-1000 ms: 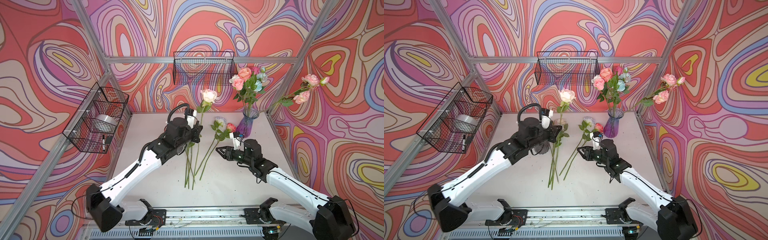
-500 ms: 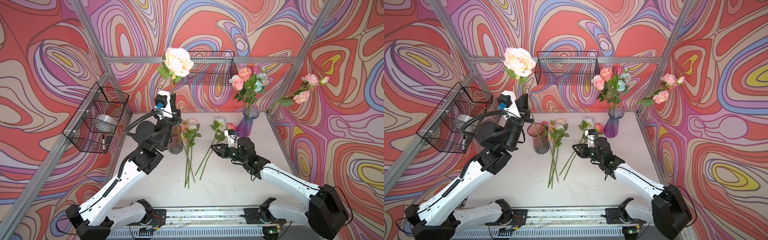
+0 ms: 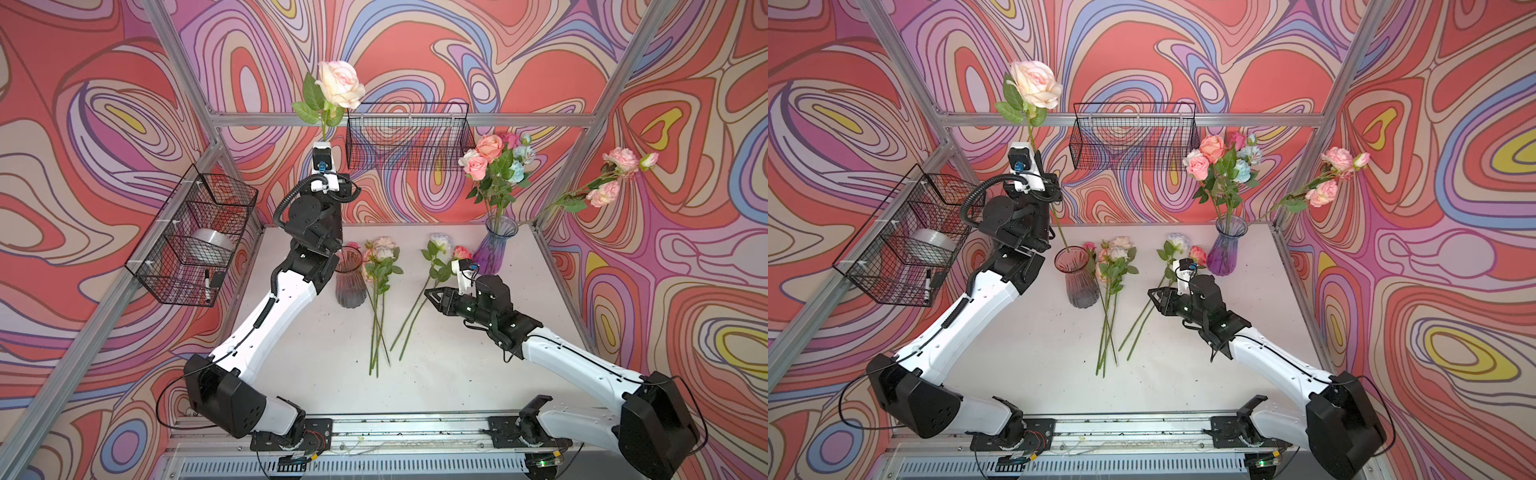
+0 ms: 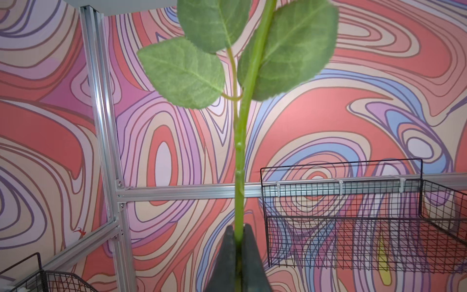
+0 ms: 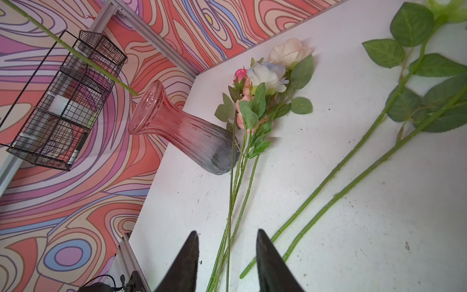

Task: Arrange the flowers into the vase
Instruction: 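Carry the pale pink rose over the pink glass vase and lower it in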

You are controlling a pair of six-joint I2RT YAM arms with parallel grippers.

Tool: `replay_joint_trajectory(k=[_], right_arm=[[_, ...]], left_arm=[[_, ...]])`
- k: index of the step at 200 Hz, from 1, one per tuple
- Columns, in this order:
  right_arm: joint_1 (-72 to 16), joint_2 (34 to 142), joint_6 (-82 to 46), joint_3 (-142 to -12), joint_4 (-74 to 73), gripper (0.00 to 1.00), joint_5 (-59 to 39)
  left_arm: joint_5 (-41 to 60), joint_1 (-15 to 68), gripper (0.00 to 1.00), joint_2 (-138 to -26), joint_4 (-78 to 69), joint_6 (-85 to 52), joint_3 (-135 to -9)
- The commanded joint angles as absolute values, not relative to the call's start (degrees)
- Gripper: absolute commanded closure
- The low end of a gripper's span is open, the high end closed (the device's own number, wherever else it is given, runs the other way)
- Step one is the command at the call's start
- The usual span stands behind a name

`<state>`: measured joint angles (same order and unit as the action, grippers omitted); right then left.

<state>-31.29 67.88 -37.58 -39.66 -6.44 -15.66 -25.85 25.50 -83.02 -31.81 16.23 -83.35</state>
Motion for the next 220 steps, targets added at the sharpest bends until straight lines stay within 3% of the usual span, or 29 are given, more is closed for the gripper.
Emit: replay_joint_trajectory(k=[1,71,97,122,168,220], right_arm=[[-31.7,68.1,-36.5,-39.8,-6.1,0.62,-14.2],[-31.6,70.1,-36.0,-40.3,-5.4,0.61,-14.6],[-31.7,70.6,-36.3,-40.6,-5.6,0.61,-14.9],[-31.6,70.5,-36.2,-40.7,-5.1,0.61,-14.7],[-31.7,70.2,-35.4,-40.8,-3.5,0.61,-14.7],[-31.6,70.3,-35.0,-41.5,-2.9,0.61,-14.9]], left_arm=[[-24.5,25.4,1.0,-82.4,-34.7,12.3,-78.8],[-26.6,25.4,1.0,-78.1,-25.9,3.2,-63.1],[-25.8,25.4,0.88,-77.7,-22.0,1.3,-61.7],[-24.8,25.4,0.64,-76.9,-19.5,1.0,-61.3],[-23.8,25.4,0.51,-72.6,-13.0,-1.6,-61.0],[-23.3,25.4,0.5,-65.8,-11.0,-3.9,-57.4]])
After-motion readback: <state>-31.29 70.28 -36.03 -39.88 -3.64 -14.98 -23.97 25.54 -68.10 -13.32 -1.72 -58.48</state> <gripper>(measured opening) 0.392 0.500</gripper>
